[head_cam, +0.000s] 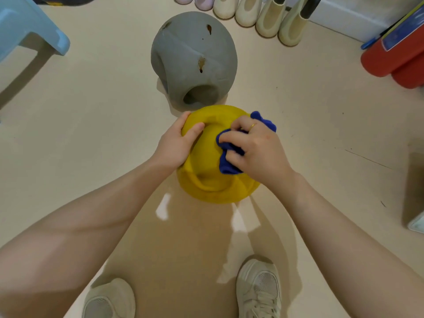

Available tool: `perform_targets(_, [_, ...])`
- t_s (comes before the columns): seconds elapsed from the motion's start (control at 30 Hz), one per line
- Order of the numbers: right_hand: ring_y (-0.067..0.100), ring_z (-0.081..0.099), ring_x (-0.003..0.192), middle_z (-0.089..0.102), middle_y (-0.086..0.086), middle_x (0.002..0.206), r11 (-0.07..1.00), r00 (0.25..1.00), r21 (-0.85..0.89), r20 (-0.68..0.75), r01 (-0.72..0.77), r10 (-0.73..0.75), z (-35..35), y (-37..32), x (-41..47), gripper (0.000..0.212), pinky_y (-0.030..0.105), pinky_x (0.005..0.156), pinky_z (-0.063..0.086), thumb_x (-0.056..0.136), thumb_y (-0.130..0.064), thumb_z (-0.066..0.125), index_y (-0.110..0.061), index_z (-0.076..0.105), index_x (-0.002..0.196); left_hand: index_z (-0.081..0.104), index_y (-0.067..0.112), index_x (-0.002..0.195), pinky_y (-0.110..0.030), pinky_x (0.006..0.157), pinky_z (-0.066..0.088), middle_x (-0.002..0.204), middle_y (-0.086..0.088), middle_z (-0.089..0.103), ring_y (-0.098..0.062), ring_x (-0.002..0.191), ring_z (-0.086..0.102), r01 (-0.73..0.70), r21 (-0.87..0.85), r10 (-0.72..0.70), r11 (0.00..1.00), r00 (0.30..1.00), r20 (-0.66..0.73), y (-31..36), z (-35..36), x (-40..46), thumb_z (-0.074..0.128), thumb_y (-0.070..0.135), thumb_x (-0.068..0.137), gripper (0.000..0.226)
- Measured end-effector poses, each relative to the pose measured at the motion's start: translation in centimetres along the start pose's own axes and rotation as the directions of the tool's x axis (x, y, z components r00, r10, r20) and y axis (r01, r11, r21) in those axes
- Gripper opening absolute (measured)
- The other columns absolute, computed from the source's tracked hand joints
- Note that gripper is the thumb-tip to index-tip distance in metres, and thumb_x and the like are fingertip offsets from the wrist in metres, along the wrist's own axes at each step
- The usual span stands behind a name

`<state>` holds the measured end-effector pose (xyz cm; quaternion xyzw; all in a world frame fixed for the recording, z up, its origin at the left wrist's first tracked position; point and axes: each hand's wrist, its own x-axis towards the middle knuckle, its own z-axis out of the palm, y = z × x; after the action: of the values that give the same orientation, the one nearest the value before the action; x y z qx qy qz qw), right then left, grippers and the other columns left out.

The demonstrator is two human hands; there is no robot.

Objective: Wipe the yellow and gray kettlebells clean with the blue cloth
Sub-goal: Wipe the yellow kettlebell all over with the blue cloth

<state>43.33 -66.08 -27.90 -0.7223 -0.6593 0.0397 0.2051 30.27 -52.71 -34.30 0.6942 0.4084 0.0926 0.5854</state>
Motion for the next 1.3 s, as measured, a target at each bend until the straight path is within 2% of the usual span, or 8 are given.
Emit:
perform_targets(0.13, [0.027, 0.054, 0.064, 0.060, 0.009, 0.082, 0.999, 0.998, 0.016, 0.058, 0.035, -0.036, 0.0, 0.6, -3.0, 0.020, 0.028, 0.058, 0.043, 0.072, -0.016, 0.054, -0.011, 0.069, 0.083, 0.044, 0.038, 0.129, -0.045, 0.101, 0.042, 0.126, 0.007, 0.057, -0.019, 0.114, 0.054, 0.006, 0.020, -0.006, 1.000, 1.000, -0.029, 1.0, 1.2, -0.1, 0.047, 0.060, 0.086, 0.048])
perform_targets(0.27, [0.029, 0.052, 0.060, 0.058, 0.011, 0.079, 0.998, 0.990, 0.005, 0.119, 0.070, -0.070, -0.4, 1.5, -3.6, 0.020, 0.031, 0.053, 0.046, 0.072, -0.017, 0.053, -0.010, 0.069, 0.081, 0.029, 0.031, 0.145, -0.026, 0.101, 0.031, 0.145, 0.002, 0.043, -0.020, 0.129, 0.042, -0.002, 0.114, 0.003, 0.993, 1.000, -0.011, 1.8, 2.0, 0.2, 0.047, 0.052, 0.091, 0.061])
perform_targets(0.43, [0.028, 0.056, 0.069, 0.059, 0.012, 0.088, 0.970, 0.966, 0.057, -0.095, -0.236, 0.241, -0.9, 3.9, -1.2, 0.028, 0.028, 0.060, 0.042, 0.072, -0.023, 0.052, -0.013, 0.072, 0.089, 0.028, 0.032, 0.145, -0.030, 0.100, 0.034, 0.142, -0.003, 0.046, -0.024, 0.126, 0.045, -0.030, 0.208, 0.030, 0.978, 1.000, 0.005, 2.5, 3.3, -0.1, 0.047, 0.054, 0.090, 0.063])
perform_targets(0.63, [0.028, 0.050, 0.056, 0.060, 0.011, 0.080, 0.997, 0.990, -0.030, 0.125, 0.067, -0.063, -0.7, 2.5, -6.0, 0.021, 0.030, 0.052, 0.043, 0.072, -0.017, 0.050, -0.010, 0.069, 0.079, 0.028, 0.031, 0.146, -0.032, 0.101, 0.034, 0.142, -0.008, 0.045, -0.027, 0.127, 0.043, -0.047, 0.248, 0.041, 0.968, 0.999, 0.029, 3.6, 4.6, 0.3, 0.049, 0.054, 0.089, 0.065])
perform_targets(0.83, [0.025, 0.054, 0.062, 0.059, 0.011, 0.083, 0.992, 0.991, -0.010, -0.039, -0.129, 0.129, -1.4, 5.2, -4.4, 0.026, 0.026, 0.056, 0.044, 0.072, -0.022, 0.051, -0.013, 0.072, 0.085, 0.024, 0.026, 0.148, -0.033, 0.105, 0.031, 0.147, -0.003, 0.039, -0.024, 0.132, 0.038, -0.013, 0.196, 0.014, 0.981, 1.000, -0.003, 4.3, 5.3, 0.8, 0.046, 0.053, 0.091, 0.067])
perform_targets(1.03, [0.029, 0.049, 0.055, 0.060, 0.012, 0.079, 0.996, 0.991, -0.018, 0.095, 0.091, -0.089, 0.3, 2.9, -7.7, 0.018, 0.033, 0.050, 0.044, 0.075, -0.016, 0.054, -0.011, 0.069, 0.081, 0.023, 0.030, 0.148, -0.036, 0.106, 0.031, 0.150, -0.001, 0.036, -0.024, 0.133, 0.037, 0.000, 0.203, -0.002, 0.979, 1.000, 0.009, 3.8, 4.1, 0.9, 0.043, 0.055, 0.091, 0.065])
perform_targets(1.23, [0.030, 0.056, 0.068, 0.058, 0.013, 0.085, 0.981, 0.965, 0.057, -0.177, -0.186, 0.193, -0.3, 3.6, -3.8, 0.023, 0.028, 0.058, 0.045, 0.073, -0.019, 0.057, -0.011, 0.071, 0.088, 0.023, 0.030, 0.148, -0.039, 0.109, 0.032, 0.150, 0.001, 0.034, -0.024, 0.134, 0.036, 0.026, 0.161, -0.023, 0.987, 0.999, -0.023, 2.7, 2.9, 1.1, 0.042, 0.055, 0.092, 0.064])
perform_targets(1.3, [0.030, 0.056, 0.068, 0.058, 0.012, 0.085, 0.984, 0.970, 0.067, -0.171, -0.164, 0.174, 0.0, 2.9, -4.0, 0.022, 0.029, 0.058, 0.047, 0.072, -0.017, 0.058, -0.011, 0.071, 0.089, 0.023, 0.030, 0.148, -0.041, 0.109, 0.033, 0.150, 0.001, 0.034, -0.024, 0.134, 0.037, 0.033, 0.160, -0.031, 0.987, 0.999, -0.015, 2.4, 2.4, 1.0, 0.041, 0.055, 0.092, 0.064])
